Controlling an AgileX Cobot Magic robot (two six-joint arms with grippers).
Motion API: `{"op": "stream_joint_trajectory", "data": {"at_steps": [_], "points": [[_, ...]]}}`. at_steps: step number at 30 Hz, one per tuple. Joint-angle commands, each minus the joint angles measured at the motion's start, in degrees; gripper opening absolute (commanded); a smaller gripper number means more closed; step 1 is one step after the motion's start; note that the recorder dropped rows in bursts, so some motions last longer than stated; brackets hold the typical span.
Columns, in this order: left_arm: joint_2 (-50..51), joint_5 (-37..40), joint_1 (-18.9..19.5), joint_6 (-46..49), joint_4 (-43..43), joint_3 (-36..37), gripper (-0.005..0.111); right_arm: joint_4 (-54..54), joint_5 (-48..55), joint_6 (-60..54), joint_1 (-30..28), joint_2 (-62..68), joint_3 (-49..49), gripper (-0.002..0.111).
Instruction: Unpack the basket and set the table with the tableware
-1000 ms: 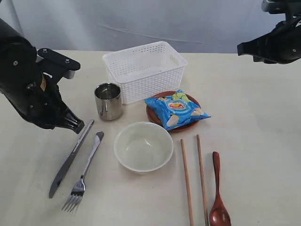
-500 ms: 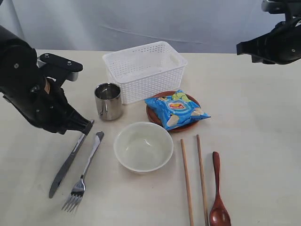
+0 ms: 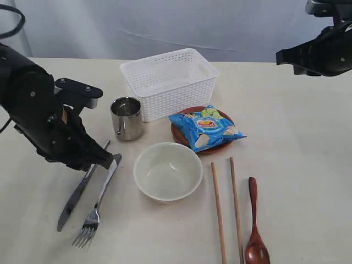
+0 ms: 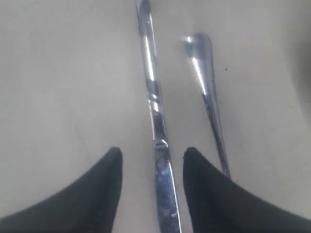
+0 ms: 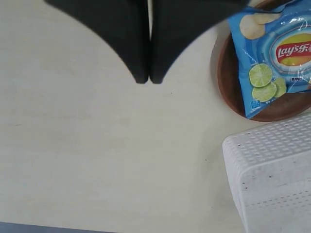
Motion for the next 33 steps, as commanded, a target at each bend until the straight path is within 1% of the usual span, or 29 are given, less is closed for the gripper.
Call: {"op": "stream_joint_trajectory", "data": {"at_steps": [1, 4, 9, 33], "points": [[4.0, -4.6, -0.3, -0.7, 0.0, 0.3, 0.039, 0.1, 0.3, -0.7, 0.1, -0.4, 0.2, 0.0], [6.0, -5.7, -0.3, -0.8, 0.0, 0.3, 0.039, 0.1, 0.4, -0.7, 0.1, -0.4, 0.2, 0.0], [8.0, -5.3, -0.3, -0.8, 0.1, 0.3, 0.039, 0.1, 0.4, -0.7, 0.1, -0.4, 0.2, 0.0], [9.4, -6.1, -0.3, -0.8, 0.1, 0.3, 0.039, 1.1, 0.5, -0.9, 0.1, -0.4, 0.2, 0.0]]}}
